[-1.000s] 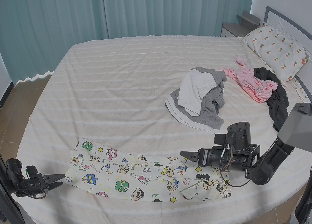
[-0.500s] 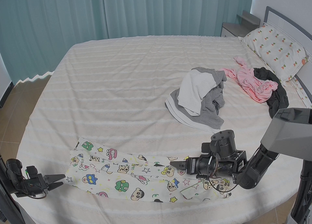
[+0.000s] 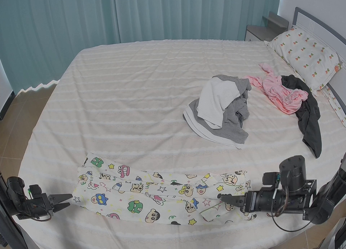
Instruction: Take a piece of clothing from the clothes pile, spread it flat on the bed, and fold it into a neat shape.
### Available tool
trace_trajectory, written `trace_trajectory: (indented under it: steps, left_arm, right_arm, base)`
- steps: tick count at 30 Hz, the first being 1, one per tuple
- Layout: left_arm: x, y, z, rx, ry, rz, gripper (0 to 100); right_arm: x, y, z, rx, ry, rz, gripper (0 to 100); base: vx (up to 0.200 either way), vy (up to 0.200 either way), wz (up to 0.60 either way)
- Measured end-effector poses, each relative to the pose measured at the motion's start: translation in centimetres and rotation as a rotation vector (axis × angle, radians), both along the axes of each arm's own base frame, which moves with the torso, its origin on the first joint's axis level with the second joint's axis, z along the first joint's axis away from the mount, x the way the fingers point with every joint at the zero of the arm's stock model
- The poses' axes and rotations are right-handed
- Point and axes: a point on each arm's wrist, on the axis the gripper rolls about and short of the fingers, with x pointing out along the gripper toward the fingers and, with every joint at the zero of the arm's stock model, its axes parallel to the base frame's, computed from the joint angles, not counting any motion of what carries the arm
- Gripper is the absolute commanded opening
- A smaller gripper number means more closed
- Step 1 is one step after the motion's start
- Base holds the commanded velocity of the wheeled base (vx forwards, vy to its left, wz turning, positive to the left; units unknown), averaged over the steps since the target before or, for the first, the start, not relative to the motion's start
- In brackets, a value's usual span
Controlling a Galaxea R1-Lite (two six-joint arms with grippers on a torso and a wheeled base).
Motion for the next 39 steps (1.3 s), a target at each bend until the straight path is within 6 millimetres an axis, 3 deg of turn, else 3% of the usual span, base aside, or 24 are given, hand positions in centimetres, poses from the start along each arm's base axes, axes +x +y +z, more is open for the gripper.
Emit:
trace_trajectory:
  steps: [6, 14, 27, 39]
  left_arm:
    - [0.0, 0.0, 0.1, 0.002, 0.002, 0.003, 100]
    - [-0.1, 0.1, 0.1, 0.005, -0.001, 0.007, 100]
    - [0.0, 0.3, 0.1, 0.011, -0.007, 0.013, 100]
    - [0.2, 0.5, 0.0, 0.014, -0.011, 0.014, 100]
  right_arm:
    - [-2.9, -1.4, -0.3, 0.048, 0.115, -0.064, 100]
    - [-3.4, 0.8, -0.3, 0.156, 0.211, -0.142, 100]
    - [0.2, 4.7, -2.9, 0.165, 0.107, -0.323, 100]
    - [1.9, 4.7, -5.0, 0.143, 0.042, -0.422, 100]
  base:
    - [-0.133, 0.0, 0.0]
    - [-0.125, 0.0, 0.0]
    - [0.0, 0.0, 0.0]
    - [0.0, 0.0, 0.0]
